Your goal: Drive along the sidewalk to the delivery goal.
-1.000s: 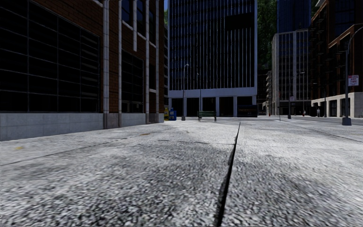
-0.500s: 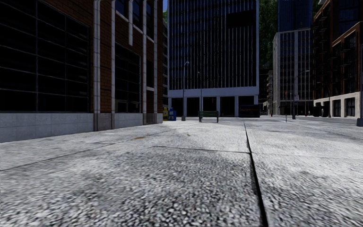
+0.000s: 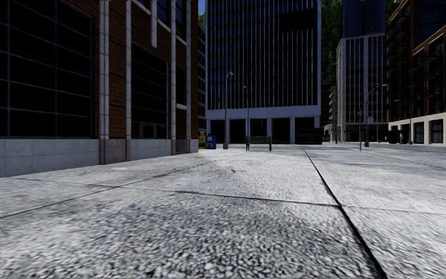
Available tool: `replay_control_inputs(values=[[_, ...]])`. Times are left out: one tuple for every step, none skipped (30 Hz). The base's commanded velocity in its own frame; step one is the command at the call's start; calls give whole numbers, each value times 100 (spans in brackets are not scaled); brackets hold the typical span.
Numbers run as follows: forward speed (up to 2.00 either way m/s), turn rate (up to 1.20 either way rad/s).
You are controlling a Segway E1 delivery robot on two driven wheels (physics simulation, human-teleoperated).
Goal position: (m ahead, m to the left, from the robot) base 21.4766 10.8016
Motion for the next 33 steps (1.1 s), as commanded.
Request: replay_control_inputs(values=[[200, 0], [200, 0], [200, 0], [200, 0], [200, 0], [200, 0], [200, 0], [200, 0], [200, 0], [200, 0], [200, 0], [200, 0], [200, 0], [200, 0], [200, 0], [200, 0], [200, 0], [200, 0], [200, 0], [200, 0], [200, 0], [200, 0], [200, 0], [200, 0], [200, 0], [200, 0], [200, 0], [200, 0], [200, 0], [200, 0], [200, 0], [200, 0], [200, 0]])
